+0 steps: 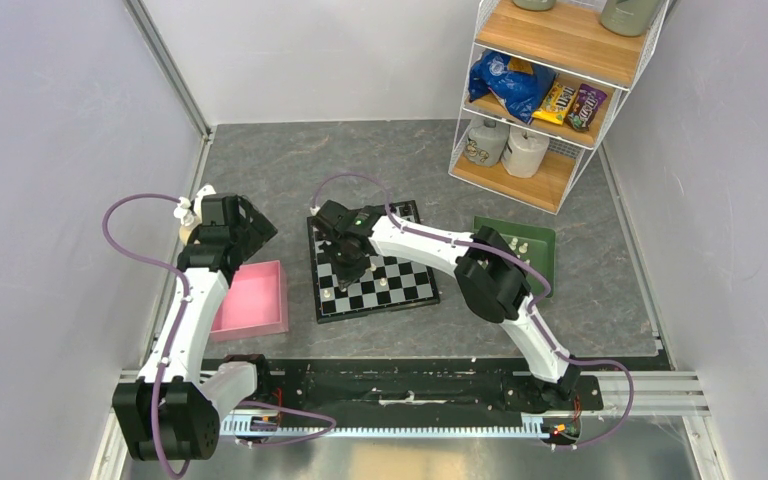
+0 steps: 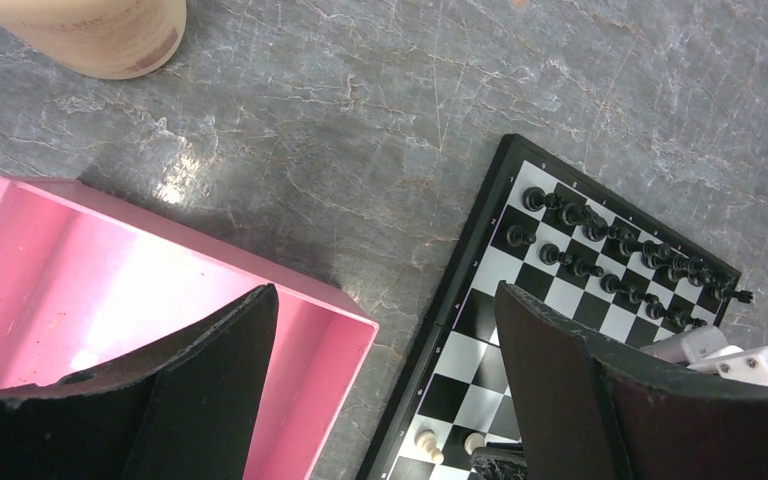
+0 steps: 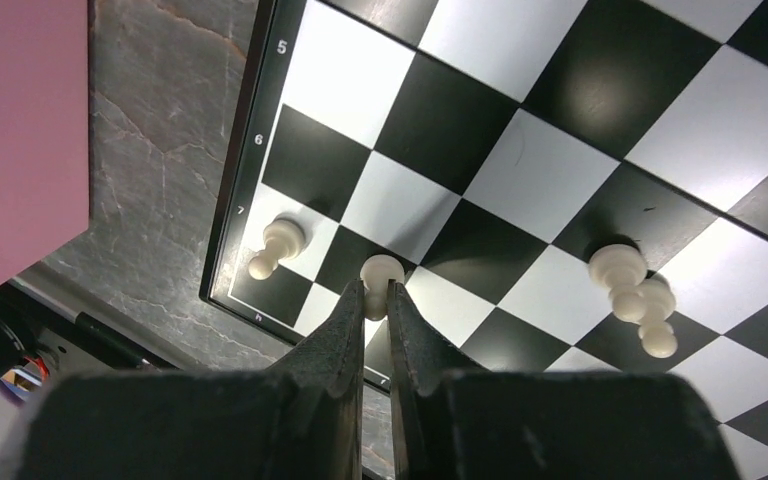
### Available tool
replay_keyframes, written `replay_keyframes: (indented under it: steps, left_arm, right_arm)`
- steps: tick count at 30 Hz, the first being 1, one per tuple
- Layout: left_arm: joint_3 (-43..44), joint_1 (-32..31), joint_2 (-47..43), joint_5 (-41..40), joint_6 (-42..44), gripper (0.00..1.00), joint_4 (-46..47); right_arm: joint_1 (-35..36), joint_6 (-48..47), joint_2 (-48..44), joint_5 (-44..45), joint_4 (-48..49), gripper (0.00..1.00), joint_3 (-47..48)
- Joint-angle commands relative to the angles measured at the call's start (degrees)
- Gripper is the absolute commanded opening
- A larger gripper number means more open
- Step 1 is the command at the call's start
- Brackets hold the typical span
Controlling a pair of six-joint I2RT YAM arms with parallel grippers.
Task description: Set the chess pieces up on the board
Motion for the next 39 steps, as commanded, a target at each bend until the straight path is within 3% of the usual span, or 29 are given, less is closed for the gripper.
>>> replay_keyframes:
  steps: [1, 28, 39]
  left_arm:
    - [-0.21, 0.23, -0.16, 0.83, 1.16, 0.86, 2.45]
    - [-0.79, 0.26, -0.55, 1.49, 0.91, 0.86, 2.73]
    - [-0.53, 0.25, 0.08, 1.98, 0.75, 0.86, 3.37]
  right_arm:
    - [0.85, 0.66, -2.74, -0.23, 0.19, 0.15, -1.18]
    - [2.03, 0.15, -2.32, -0.46, 0.27, 0.19, -1.03]
    - [1.96, -1.21, -4.27, -0.09, 0.28, 0.41, 0.71]
